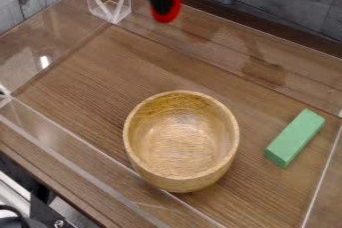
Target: Move the red fruit to the right
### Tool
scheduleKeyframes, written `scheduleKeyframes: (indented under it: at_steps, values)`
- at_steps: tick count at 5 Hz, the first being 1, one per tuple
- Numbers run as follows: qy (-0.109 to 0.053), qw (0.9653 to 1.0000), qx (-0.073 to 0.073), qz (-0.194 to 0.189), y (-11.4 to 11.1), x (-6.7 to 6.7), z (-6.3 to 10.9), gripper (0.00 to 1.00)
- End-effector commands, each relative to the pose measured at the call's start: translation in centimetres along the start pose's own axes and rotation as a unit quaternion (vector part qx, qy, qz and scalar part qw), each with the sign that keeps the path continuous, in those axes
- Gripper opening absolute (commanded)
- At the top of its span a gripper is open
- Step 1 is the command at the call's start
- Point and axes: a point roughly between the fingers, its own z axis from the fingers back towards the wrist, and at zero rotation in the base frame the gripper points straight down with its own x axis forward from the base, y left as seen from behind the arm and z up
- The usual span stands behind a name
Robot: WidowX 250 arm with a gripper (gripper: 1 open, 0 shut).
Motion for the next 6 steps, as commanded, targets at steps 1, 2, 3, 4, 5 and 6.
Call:
scheduleKeyframes:
  at_steps: [1, 2, 3, 4, 5, 6]
  values:
    - [-0.043, 0.9981, -0.006, -0.043, -4.2, -0.6, 2.3, 0.00]
    - [-0.032, 0.9961, -0.008, -0.082, -8.0, -1.9, 0.7, 0.00]
    - [-0.019, 0.9938, -0.003, -0.110, -11.3, -2.9, -1.7, 0.00]
    - [-0.011, 0.9930, 0.003, -0.118, -13.3, -3.5, -4.2, 0.00]
    - [-0.009, 0.9927, 0.009, -0.120, -13.3, -3.6, -6.2, 0.00]
    - [-0.007, 0.9914, 0.010, -0.130, -13.0, -3.8, -7.6, 0.00]
